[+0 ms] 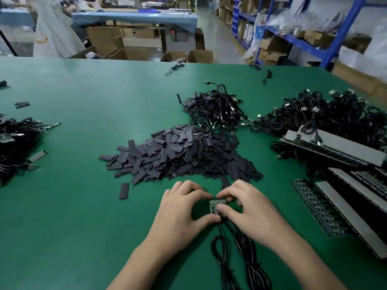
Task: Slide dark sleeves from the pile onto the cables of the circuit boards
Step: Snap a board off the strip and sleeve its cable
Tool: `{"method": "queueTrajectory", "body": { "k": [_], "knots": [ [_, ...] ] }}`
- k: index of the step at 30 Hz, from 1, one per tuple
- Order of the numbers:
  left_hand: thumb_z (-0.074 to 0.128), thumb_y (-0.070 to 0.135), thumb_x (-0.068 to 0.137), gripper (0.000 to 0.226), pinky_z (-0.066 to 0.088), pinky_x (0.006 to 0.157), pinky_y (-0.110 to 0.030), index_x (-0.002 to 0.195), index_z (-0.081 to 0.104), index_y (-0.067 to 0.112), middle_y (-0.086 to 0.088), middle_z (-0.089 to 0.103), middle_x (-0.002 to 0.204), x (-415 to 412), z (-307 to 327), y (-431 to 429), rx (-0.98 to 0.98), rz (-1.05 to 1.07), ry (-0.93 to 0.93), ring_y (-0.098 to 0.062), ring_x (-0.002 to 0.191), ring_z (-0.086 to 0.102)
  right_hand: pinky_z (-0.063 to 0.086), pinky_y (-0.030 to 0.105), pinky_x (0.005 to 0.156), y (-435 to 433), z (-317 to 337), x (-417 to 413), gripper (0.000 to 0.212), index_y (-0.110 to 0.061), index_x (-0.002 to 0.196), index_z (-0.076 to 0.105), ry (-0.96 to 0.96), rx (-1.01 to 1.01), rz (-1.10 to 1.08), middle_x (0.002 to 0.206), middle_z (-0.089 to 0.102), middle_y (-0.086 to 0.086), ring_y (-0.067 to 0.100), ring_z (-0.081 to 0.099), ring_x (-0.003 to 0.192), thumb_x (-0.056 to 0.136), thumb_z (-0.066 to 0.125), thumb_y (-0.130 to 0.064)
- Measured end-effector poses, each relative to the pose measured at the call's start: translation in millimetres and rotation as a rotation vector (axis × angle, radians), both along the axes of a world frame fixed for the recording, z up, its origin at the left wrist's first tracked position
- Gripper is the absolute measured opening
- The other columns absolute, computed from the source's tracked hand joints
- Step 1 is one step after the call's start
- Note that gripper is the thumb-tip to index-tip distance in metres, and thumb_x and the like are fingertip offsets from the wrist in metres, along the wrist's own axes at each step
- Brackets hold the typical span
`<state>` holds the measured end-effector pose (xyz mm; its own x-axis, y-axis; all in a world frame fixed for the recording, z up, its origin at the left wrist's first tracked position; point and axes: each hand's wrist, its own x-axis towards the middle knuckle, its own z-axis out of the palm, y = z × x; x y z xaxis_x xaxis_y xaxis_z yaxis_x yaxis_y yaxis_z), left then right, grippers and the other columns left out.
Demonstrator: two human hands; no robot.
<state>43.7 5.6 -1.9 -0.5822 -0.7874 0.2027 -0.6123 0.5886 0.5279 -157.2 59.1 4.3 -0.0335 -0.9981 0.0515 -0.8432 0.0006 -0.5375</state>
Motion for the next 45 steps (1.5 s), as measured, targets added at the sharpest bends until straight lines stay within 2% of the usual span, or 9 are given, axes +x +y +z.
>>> {"method": "queueTrajectory", "body": {
  "k": [7,10,16,26,29,33,37,41,45],
  "knots": [
    [0.087,0.023,0.082,0.017,0.045,0.071,-0.015,0.087,0.071,0.029,0.011,0.068,0.078,-4.0,6.0,5.1,0.428,-0.006,0.489,-0.003,0.073,0.062,0.038,0.018,0.059,12.7,-5.0,-1.8,0.009,-0.035,0.088,0.072,-0.407,-0.008,-0.034,0.076,0.063,-0.02,0.001,0.05,0.061,0.088,0.074,-0.043],
    [0.086,0.024,0.081,0.011,0.046,0.067,-0.016,0.081,0.076,0.026,0.009,0.068,0.071,-2.7,5.2,2.9,0.545,0.037,0.589,-0.005,0.068,0.061,0.055,0.045,0.076,14.3,-5.7,3.1,0.028,-0.034,0.097,0.075,-0.584,0.025,0.002,0.084,0.073,-0.005,0.024,0.067,0.08,0.082,0.066,-0.057],
    [0.082,0.034,0.079,0.013,0.046,0.062,-0.017,0.08,0.079,0.021,0.004,0.07,0.07,-0.9,6.7,1.7,0.667,-0.036,0.706,-0.007,0.064,0.059,0.054,0.059,0.09,11.8,-5.6,9.8,0.032,-0.024,0.095,0.076,-0.778,-0.009,0.032,0.09,0.075,0.007,0.033,0.07,0.092,0.085,0.07,-0.054],
    [0.074,0.017,0.085,0.008,0.05,0.07,-0.019,0.081,0.076,0.011,-0.008,0.07,0.075,-0.4,10.5,2.8,0.863,-0.098,0.875,-0.012,0.069,0.06,0.052,0.018,0.081,11.5,-4.1,19.3,0.013,-0.016,0.091,0.078,-1.077,0.031,0.068,0.088,0.077,0.002,0.01,0.07,0.087,0.088,0.075,-0.029],
    [0.076,0.019,0.084,0.007,0.052,0.073,-0.02,0.08,0.077,0.014,-0.01,0.072,0.076,0.4,11.0,1.6,0.823,-0.082,0.889,-0.014,0.071,0.064,0.053,0.02,0.079,11.5,1.3,17.6,0.01,-0.022,0.089,0.078,-1.027,0.008,-0.001,0.085,0.076,0.001,0.01,0.069,0.083,0.088,0.073,-0.03],
    [0.083,0.035,0.075,0.015,0.049,0.072,-0.015,0.076,0.077,0.021,0.002,0.072,0.078,3.4,12.9,-1.4,0.703,-0.022,0.866,-0.007,0.073,0.063,0.054,0.024,0.079,13.2,1.2,9.7,0.01,-0.033,0.093,0.078,-0.579,-0.109,-0.12,0.088,0.075,-0.013,0.004,0.069,0.085,0.095,0.069,-0.038],
    [0.084,0.037,0.072,0.017,0.043,0.073,-0.021,0.074,0.075,0.023,0.0,0.065,0.078,2.9,9.3,-4.4,0.586,0.021,0.838,-0.015,0.075,0.053,0.041,0.015,0.1,15.1,5.5,17.8,0.052,-0.025,0.121,0.075,-0.297,-0.276,-0.021,0.115,0.065,-0.025,0.0,0.057,0.119,0.097,0.047,-0.061],
    [0.083,0.028,0.077,0.009,0.044,0.074,-0.022,0.074,0.075,0.025,0.006,0.066,0.078,1.7,7.2,-5.1,0.544,0.007,0.809,-0.014,0.075,0.054,0.044,0.02,0.093,17.0,1.6,32.6,0.034,-0.025,0.098,0.077,-0.334,-0.251,0.069,0.1,0.064,-0.021,0.004,0.058,0.109,0.091,0.061,-0.054],
    [0.072,0.03,0.095,0.008,0.048,0.077,-0.018,0.091,0.078,0.027,0.009,0.073,0.09,12.1,6.1,-15.4,0.308,0.22,0.677,-0.007,0.086,0.066,0.048,0.021,0.08,17.9,6.2,29.1,0.021,-0.024,0.084,0.073,-0.695,-0.105,0.088,0.083,0.072,-0.005,0.009,0.067,0.081,0.093,0.069,-0.042]
  ]
}}
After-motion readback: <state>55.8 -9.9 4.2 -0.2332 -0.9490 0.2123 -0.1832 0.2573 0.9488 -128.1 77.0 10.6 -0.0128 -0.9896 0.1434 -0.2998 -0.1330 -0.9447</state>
